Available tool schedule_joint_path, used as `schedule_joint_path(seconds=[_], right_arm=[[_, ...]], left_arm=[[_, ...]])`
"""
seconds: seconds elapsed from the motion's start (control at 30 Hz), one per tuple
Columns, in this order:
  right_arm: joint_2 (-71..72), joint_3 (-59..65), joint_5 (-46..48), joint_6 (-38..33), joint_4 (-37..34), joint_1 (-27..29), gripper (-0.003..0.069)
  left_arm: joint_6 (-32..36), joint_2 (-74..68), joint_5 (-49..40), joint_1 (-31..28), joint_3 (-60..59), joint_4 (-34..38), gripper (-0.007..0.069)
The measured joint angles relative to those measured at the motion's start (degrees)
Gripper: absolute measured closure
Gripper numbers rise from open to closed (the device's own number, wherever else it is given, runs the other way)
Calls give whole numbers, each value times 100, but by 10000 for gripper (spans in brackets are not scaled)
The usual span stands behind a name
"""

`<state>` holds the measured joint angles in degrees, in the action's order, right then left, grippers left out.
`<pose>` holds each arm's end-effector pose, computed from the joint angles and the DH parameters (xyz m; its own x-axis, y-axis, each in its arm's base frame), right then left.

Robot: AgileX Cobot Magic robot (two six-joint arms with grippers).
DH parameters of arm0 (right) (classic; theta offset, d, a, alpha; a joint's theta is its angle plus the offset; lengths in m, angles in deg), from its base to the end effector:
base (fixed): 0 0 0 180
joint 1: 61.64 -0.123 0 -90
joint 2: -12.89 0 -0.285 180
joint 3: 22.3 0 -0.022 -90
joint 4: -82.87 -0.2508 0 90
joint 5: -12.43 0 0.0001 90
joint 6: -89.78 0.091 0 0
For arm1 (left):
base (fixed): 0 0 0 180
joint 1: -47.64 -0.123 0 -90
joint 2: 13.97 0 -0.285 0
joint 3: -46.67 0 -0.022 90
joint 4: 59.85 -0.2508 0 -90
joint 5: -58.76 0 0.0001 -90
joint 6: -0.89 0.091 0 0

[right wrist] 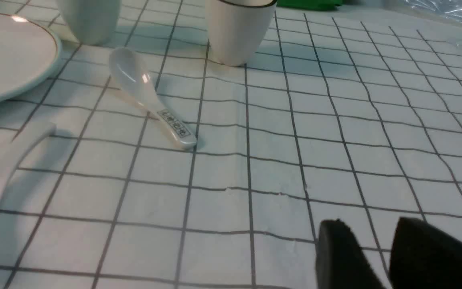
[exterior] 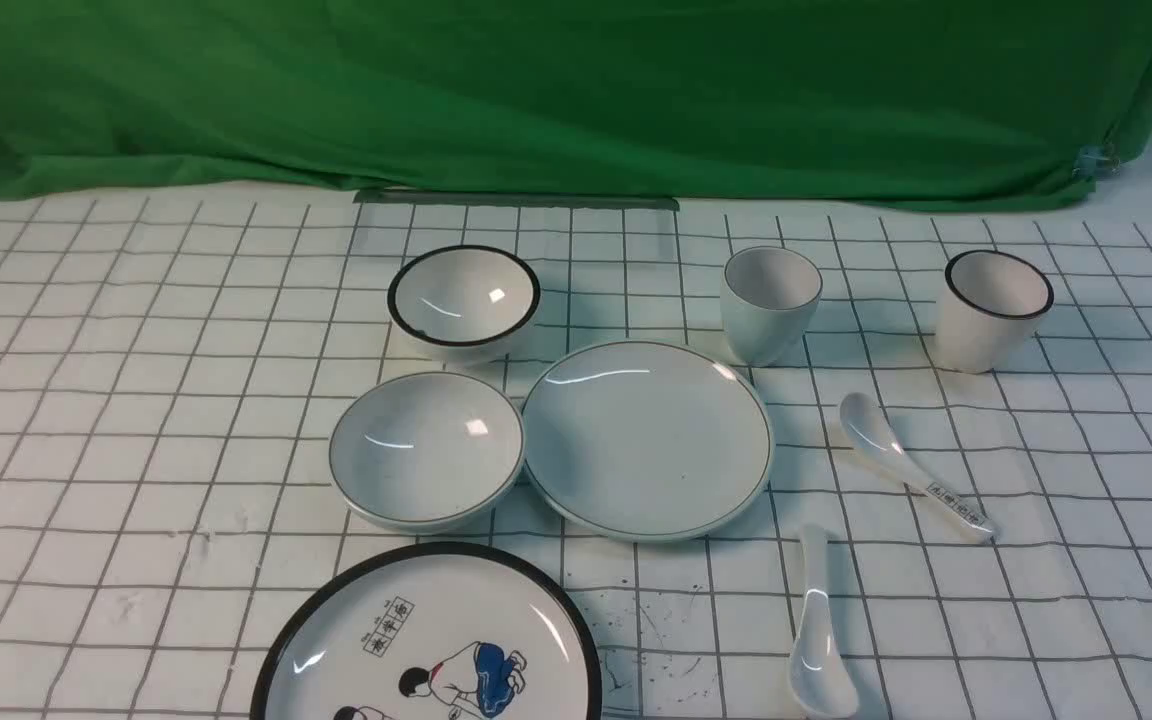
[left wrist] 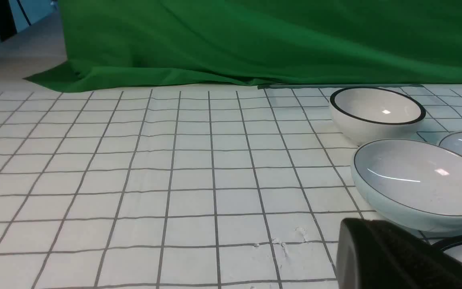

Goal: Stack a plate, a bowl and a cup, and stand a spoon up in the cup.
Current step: Use the left arm to grab a blue rice bowl

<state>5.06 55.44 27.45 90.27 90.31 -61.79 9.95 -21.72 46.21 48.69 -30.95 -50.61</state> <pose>0.0554 -0.0029 0.1865 -0.1840 -0.1171 -0.9759 0.0090 0.9926 -0.1208 0.0558 -0.0042 0.1912 -0.1350 0.0031 -0.9908 0.0530 0.9986 -0.0041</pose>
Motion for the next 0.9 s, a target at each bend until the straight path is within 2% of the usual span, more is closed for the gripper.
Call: schedule_joint_path(seconds=[0.37,0.47,0.5,0.57,0.67,0.83,0.87,0.9], right_arm=[[0,0,0,0,0,0,421],[0,0,0,6,0,0,421],[0,0,0,6,0,0,421],[0,0,0,6,0,0,421],[0,0,0,6,0,0,421],[0,0,-11,30,-7,0,421],[0,0,-145,244,-128,0,421],[0,0,-266,440,-231,0,421]], left_arm=[[0,0,153,0,0,118,615],[-78,0,833,0,0,1017,615],[-93,0,881,0,0,1017,615],[-305,0,1586,0,0,1853,615],[-353,0,2145,0,0,2072,615],[-1192,0,3272,0,0,2186,615],[-1872,0,3848,0,0,2131,615],[-2199,4,4133,0,11,2059,615]])
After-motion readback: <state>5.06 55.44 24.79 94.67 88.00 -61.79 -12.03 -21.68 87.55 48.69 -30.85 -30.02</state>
